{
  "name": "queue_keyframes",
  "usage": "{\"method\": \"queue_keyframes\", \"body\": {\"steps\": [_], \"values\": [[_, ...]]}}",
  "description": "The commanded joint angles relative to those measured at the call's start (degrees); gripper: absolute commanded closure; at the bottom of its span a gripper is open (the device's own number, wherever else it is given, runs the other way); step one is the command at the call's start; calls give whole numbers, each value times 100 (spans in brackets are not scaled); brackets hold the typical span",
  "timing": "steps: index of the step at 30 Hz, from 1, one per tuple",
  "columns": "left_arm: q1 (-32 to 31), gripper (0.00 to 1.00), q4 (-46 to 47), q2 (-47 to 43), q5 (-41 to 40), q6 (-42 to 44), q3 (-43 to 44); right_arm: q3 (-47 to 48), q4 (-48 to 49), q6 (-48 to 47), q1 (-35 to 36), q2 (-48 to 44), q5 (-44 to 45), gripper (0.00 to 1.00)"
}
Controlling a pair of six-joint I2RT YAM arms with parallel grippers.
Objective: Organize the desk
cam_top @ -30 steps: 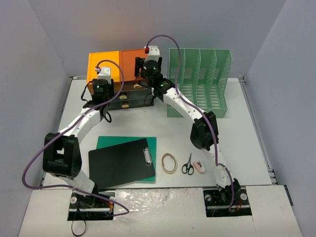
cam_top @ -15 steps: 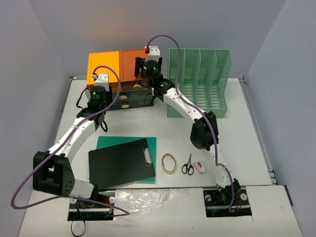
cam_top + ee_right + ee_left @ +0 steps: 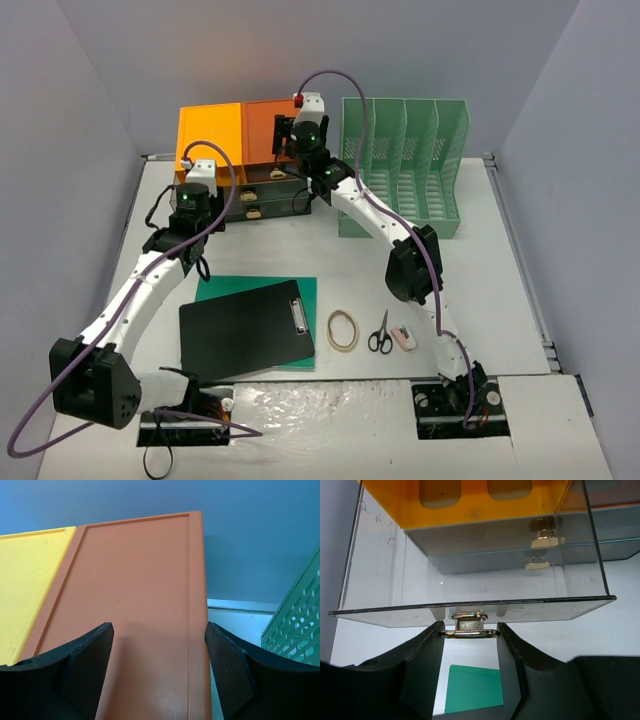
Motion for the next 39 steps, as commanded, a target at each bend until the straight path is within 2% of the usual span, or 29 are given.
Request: {"method": "queue_keyframes", "body": {"steps": [1, 3, 5, 11, 17, 25, 28, 33, 39], "values": [[-8, 100, -112, -373, -160, -72, 296, -78, -679, 246, 17, 160, -273, 29], [-8, 100, -233, -330, -176, -94, 354, -82, -683, 240, 16, 154, -284, 29], [-8, 95, -439, -169, -188, -71, 489, -88, -677, 232, 6, 145, -292, 29], [-8, 71, -352, 236, -174, -53, 711, -162, -675, 241, -27, 76, -301, 28], [-8, 52, -404, 643, -87, -47, 1117, -200, -681, 247, -62, 0, -330, 28], [-8, 45, -483, 686, -7, -70, 1301, -241, -691, 197, -71, -56, -336, 28], [-17, 39, -601, 554, 28, -60, 1363, -258, -691, 199, -73, -73, -334, 28], [-17, 26, -851, 196, 12, 14, 1386, -241, -685, 214, -79, -81, -352, 28], [-17, 22, -1049, -360, 18, 34, 1411, -275, -702, 180, -79, -108, -328, 28]]}}
